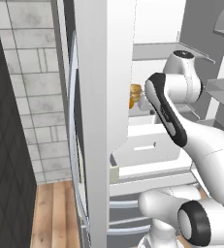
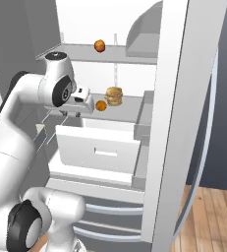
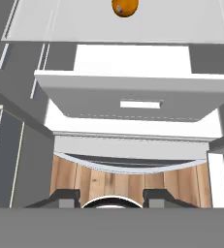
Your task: Pick up the orange and peach from the fridge and place one fruit on each plate on the dining counter.
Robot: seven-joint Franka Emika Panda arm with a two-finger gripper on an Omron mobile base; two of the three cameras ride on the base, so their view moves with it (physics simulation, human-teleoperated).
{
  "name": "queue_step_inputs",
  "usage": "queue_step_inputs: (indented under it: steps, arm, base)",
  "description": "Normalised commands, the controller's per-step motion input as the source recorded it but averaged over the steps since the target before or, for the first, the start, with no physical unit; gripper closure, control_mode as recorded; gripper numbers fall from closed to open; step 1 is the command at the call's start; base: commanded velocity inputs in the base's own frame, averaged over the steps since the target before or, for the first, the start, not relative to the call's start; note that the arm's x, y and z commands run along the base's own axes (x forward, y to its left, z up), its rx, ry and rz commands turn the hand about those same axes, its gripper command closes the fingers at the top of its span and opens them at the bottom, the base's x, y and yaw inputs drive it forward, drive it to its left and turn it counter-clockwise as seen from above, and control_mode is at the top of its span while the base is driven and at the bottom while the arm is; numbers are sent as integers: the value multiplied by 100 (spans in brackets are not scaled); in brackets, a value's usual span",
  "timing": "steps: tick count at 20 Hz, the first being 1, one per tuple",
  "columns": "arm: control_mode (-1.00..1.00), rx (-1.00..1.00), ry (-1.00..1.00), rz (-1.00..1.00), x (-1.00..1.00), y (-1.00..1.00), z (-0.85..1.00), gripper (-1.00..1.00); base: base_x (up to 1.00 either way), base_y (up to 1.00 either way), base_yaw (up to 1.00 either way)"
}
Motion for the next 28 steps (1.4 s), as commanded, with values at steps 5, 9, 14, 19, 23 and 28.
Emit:
queue_step_inputs:
  steps: [5, 9, 14, 19, 23, 28]
  arm:
    - [-100, 0, -2, 0, 0, 2, 0, -100]
    - [-100, -3, -10, -9, -2, 1, 1, -100]
    - [-100, -8, -33, -3, 10, 0, 31, -100]
    - [-100, -1, -28, -1, 34, 0, 9, -100]
    - [-100, 0, -9, 0, 39, -5, 0, -100]
    - [-100, 1, 3, 0, 41, -2, -2, -100]
  base:
    - [0, 0, 0]
    - [0, 0, 0]
    - [0, 0, 0]
    - [0, 0, 0]
    - [0, 0, 0]
    - [0, 0, 0]
